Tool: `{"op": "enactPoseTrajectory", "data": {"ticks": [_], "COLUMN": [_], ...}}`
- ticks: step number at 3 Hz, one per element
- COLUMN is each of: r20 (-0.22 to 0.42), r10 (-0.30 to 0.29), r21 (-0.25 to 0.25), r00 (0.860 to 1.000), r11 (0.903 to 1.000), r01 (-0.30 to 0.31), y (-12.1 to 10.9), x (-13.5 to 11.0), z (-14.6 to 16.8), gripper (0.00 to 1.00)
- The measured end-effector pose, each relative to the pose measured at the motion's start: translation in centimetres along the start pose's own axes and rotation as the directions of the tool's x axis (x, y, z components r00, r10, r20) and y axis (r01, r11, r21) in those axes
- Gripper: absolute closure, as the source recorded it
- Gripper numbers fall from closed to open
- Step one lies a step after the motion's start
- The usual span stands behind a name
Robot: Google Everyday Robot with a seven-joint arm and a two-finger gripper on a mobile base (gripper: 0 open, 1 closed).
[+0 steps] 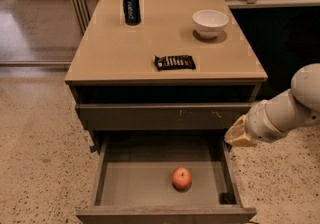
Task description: Pick apple from middle drawer and place on counter
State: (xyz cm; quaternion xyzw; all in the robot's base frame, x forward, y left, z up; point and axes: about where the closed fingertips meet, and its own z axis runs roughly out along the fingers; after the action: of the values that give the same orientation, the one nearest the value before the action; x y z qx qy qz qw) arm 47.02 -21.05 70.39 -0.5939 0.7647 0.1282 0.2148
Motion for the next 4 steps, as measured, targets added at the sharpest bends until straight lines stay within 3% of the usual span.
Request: {"op": "enactPoseTrajectory", "data": {"ticks": [1,2,3,4], "r20": [0.019,0.035,0.029,0.068], "r10": [0.035,0.075,0.069,0.081], "r21": [-0.017,-0.044,-0.055,-0.074], "r00": [0.999,0.997,0.997,0.994], "r11": [0.9993,0.9963,0.9962,0.9943], "r01": [-0.035,-0.074,-0.067,-0.076], "y": [-2.1,-3.4,-2.7,-0.1], "x": [3.4,6.0,6.6,7.9], "z": [9.4,16.6,17.6,21.5], "gripper": [1.00,1.00,1.00,0.99]}}
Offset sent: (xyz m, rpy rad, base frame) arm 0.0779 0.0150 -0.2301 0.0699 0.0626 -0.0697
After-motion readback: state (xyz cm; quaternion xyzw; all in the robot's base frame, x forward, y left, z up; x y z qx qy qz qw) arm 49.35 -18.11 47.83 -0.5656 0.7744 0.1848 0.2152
